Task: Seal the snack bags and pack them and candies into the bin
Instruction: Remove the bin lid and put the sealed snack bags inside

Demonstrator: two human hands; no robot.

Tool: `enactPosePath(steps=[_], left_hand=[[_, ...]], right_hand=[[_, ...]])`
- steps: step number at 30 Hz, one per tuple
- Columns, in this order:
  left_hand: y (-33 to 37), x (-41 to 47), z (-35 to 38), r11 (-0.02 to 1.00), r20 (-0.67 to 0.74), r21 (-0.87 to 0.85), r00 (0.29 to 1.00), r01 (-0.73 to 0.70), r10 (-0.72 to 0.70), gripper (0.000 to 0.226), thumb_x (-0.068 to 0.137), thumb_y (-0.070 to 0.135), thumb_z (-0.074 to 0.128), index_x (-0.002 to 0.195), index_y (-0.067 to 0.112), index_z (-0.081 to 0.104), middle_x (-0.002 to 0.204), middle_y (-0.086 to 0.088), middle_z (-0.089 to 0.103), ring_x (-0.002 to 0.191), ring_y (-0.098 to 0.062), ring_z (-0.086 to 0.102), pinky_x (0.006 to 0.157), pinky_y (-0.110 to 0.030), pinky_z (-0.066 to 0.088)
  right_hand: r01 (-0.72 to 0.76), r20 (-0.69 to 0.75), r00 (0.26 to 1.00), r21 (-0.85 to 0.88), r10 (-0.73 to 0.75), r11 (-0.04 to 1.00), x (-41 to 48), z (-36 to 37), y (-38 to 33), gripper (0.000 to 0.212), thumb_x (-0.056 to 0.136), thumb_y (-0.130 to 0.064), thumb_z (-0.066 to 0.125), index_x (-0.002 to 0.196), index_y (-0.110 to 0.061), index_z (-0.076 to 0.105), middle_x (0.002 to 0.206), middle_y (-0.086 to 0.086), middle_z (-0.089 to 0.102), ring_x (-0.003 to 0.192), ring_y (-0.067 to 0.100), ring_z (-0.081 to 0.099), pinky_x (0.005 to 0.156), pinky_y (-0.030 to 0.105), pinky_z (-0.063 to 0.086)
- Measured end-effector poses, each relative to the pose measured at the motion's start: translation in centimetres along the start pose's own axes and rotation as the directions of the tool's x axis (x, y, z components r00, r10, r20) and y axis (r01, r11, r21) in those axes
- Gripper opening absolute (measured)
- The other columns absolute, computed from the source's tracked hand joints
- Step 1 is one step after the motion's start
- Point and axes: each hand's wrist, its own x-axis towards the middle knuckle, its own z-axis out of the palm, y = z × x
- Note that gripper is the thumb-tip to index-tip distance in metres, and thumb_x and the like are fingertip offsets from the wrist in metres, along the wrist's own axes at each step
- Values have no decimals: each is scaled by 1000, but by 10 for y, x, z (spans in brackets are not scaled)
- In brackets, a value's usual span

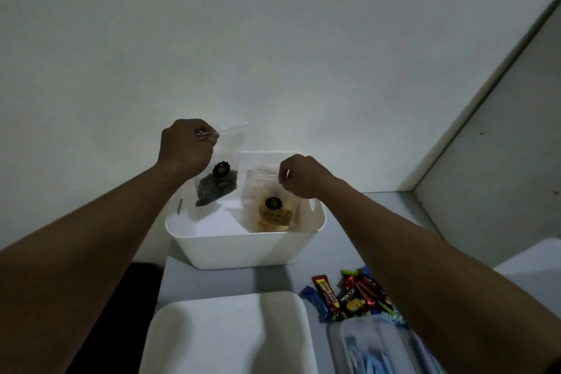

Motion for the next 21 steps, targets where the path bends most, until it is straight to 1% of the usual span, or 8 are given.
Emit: enactPosePath(steps=[2,6,9,13,15,18,20,21], left_hand=[[-5,-1,4,1000,9,-3,1000,9,-9,11,89,12,65,93,11,75,87,-2,72,88,-16,66,80,-19,40],[-21,-5,10,1000,40,-9,999,30,-29,11,89,14,66,95,11,75,93,-3,73,91,-14,64,81,-20,40],[-30,-6,14,999,63,7,997,34,-34,12,90,17,66,96,12,76,95,-3,74,95,-17,65,82,-22,40],[-32,-8,22,998,101,16,993,54,-55,13,89,17,66,98,13,76,99,0,74,93,-12,62,82,-20,38],[-33,-9,25,998,115,17,991,67,-69,13,89,17,67,98,13,76,99,1,73,91,-9,60,81,-18,37],[-33,-8,27,997,138,20,987,73,-75,11,89,19,69,96,15,76,96,4,72,90,-8,59,82,-18,36],[-30,-8,29,997,168,19,983,73,-75,11,89,20,69,96,16,76,94,5,70,91,-10,59,83,-21,39],[-28,-8,30,997,190,6,979,81,-80,10,88,20,70,95,16,76,93,5,70,91,-13,61,83,-24,44]], right_hand=[[5,47,999,-55,-3,998,8,14,3,18,87,-13,57,94,-13,73,99,4,71,92,24,66,82,36,56],[25,92,996,-202,-6,979,14,35,7,19,86,-19,60,103,-15,69,106,7,69,97,27,65,78,33,54],[43,49,998,-356,-27,934,13,40,8,24,86,-19,61,108,-12,64,106,9,65,98,30,65,78,34,50],[42,-18,998,-508,-59,861,17,46,16,21,86,-4,57,103,-14,65,101,7,68,94,28,68,69,32,45],[45,-41,996,-537,-79,842,20,47,19,20,88,-5,58,104,-15,66,100,6,70,92,27,69,68,32,46],[60,-69,991,-542,-115,838,24,45,21,21,89,-5,58,106,-13,66,100,8,70,92,28,69,71,34,49],[58,-79,990,-512,-114,857,25,41,23,20,88,-5,57,105,-13,65,100,8,69,93,29,68,69,33,45],[51,-91,990,-487,-108,872,26,38,24,18,88,-6,57,103,-12,64,98,8,69,92,29,67,68,32,43]])
